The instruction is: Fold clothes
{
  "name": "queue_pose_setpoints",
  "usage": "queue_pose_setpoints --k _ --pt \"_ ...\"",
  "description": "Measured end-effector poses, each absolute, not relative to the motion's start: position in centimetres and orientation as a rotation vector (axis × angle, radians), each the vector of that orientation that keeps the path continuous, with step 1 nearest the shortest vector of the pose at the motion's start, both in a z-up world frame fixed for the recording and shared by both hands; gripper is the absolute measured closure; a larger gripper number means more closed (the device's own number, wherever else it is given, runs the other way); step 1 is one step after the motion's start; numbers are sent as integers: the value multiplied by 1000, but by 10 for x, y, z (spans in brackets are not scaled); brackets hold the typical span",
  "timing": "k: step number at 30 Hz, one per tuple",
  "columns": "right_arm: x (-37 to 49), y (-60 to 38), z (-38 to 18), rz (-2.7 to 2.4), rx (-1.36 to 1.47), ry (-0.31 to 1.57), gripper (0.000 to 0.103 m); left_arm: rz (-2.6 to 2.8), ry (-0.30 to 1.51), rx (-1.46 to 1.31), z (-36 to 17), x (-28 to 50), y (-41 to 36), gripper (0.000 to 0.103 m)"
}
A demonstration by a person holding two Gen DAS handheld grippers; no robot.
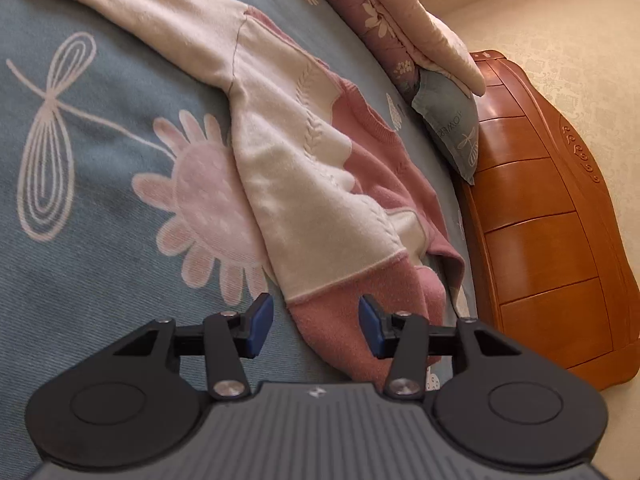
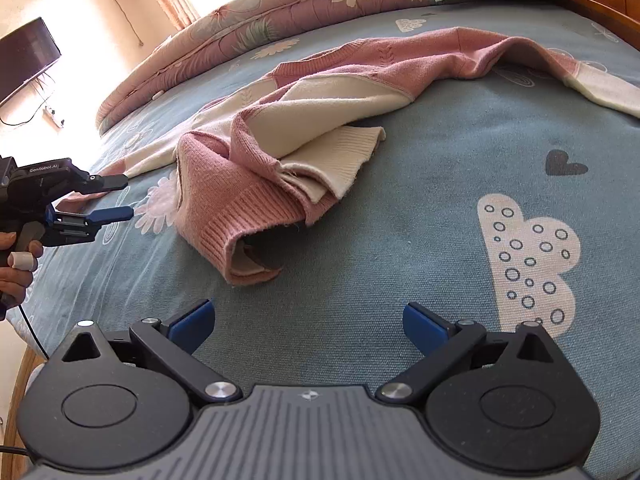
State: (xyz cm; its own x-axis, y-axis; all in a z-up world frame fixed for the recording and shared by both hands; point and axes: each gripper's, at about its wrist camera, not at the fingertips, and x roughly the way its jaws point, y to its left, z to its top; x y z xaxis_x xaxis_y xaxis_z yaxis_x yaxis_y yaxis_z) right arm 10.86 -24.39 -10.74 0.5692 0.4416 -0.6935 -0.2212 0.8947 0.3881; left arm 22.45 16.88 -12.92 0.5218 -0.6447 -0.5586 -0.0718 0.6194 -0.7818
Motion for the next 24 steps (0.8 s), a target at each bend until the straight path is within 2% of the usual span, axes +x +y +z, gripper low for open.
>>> queue_pose_setpoints --k 3,10,24 --pt "105 -251 -111 399 296 888 1 -378 1007 -922 -151 219 151 55" --pt "104 -266 -121 417 374 866 0 -369 904 -1050 -170 201 153 48" --pt "113 -276 -121 442 456 811 0 -366 861 -1093 -173 211 149 47"
